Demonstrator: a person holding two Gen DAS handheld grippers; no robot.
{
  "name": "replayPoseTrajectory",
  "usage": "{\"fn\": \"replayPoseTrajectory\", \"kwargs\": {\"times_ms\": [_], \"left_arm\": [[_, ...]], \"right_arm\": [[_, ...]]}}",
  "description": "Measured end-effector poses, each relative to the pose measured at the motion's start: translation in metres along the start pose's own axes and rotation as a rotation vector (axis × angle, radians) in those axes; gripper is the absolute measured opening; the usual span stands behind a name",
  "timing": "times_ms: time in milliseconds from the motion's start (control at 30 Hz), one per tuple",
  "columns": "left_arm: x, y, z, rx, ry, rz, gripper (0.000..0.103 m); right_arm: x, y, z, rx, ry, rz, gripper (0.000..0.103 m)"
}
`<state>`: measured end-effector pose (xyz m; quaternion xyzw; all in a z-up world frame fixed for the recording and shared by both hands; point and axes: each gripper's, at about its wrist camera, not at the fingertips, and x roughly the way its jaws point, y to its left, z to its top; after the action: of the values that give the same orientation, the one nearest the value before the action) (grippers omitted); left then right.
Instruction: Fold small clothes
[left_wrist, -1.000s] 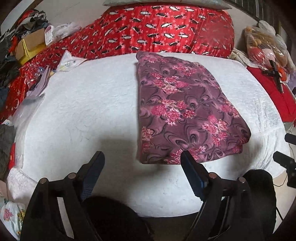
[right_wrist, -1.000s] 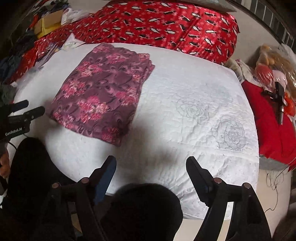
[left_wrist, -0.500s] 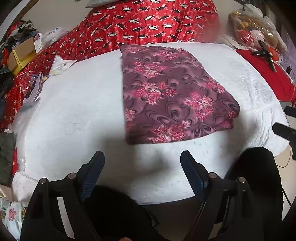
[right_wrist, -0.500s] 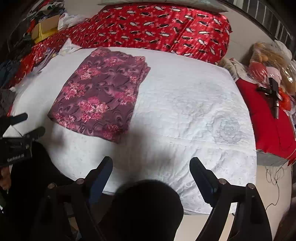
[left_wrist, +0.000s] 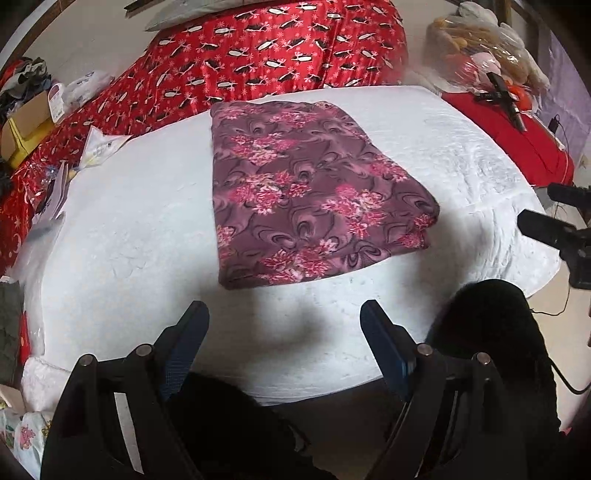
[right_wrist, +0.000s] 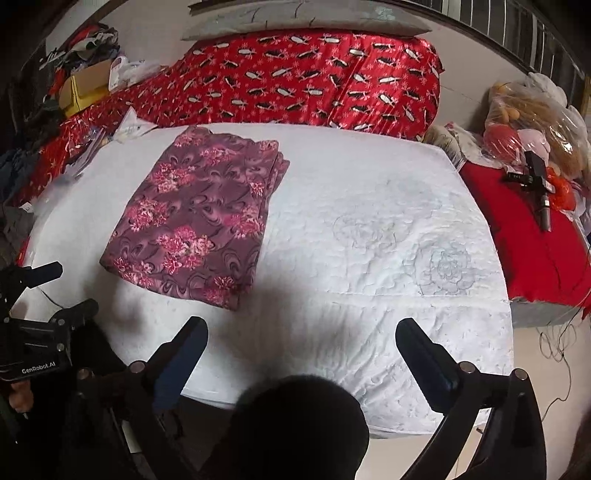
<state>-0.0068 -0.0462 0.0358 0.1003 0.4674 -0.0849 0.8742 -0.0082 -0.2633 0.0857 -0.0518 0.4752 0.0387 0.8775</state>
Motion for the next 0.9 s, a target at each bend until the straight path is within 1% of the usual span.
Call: {"fn": "replayPoseTrajectory", "kwargs": {"times_ms": [133, 433, 633, 733, 900], "left_arm": [[-0.003, 0.000, 0.001, -0.006, -0.005, -0.010, 0.084], [-0.010, -0.003, -0.002, 0.003, -0.036, 0.002, 0.084], [-0.013, -0.002, -0.005, -0.007, -0.041, -0.012, 0.085], [-0.018, -0.001, -0.005, -0.025, -0.063, -0.026, 0.085], [-0.023, -0.005, -0.003, -0.014, -0.080, -0.019, 0.085]], "right_arm": [[-0.001, 0.003, -0.004, -0.013, -0.005, 0.006, 0.103], [-0.008, 0.006, -0.009, -0.008, -0.024, -0.010, 0.103], [-0.007, 0.005, -0.014, 0.001, -0.010, -0.008, 0.103], [-0.005, 0.005, -0.016, 0.012, -0.002, -0.003, 0.103], [-0.005, 0.008, -0.015, 0.009, -0.001, -0.001, 0.103]]}}
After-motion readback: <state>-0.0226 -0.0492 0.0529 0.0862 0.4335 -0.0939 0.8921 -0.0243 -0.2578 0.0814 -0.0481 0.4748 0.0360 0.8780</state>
